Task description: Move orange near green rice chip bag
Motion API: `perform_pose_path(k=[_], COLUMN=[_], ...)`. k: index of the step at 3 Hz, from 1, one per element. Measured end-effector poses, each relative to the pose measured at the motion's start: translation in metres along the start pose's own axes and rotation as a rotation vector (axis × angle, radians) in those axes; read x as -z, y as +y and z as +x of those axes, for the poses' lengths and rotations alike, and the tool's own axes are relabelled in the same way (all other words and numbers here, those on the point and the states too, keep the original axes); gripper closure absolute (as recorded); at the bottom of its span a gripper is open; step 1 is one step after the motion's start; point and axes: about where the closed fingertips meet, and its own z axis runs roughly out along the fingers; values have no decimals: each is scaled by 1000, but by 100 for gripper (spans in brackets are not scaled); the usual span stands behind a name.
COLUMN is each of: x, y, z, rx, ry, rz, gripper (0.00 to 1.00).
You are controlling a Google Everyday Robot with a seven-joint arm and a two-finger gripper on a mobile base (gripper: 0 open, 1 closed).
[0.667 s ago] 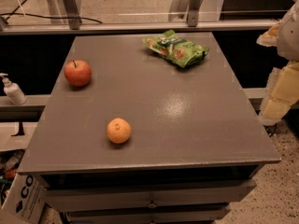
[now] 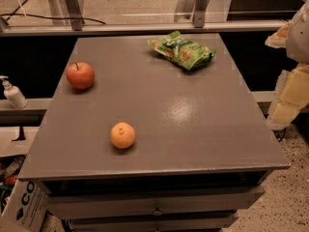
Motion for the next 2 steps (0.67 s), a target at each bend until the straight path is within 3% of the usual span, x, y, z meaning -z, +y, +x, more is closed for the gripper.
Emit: perform_pose_path(k=[1,2], x=[-26,-58], y=[13,36], z=[-23,-61], rx=[7,19], ry=[-122,-297], rz=[-50,-130], gripper=[0,0])
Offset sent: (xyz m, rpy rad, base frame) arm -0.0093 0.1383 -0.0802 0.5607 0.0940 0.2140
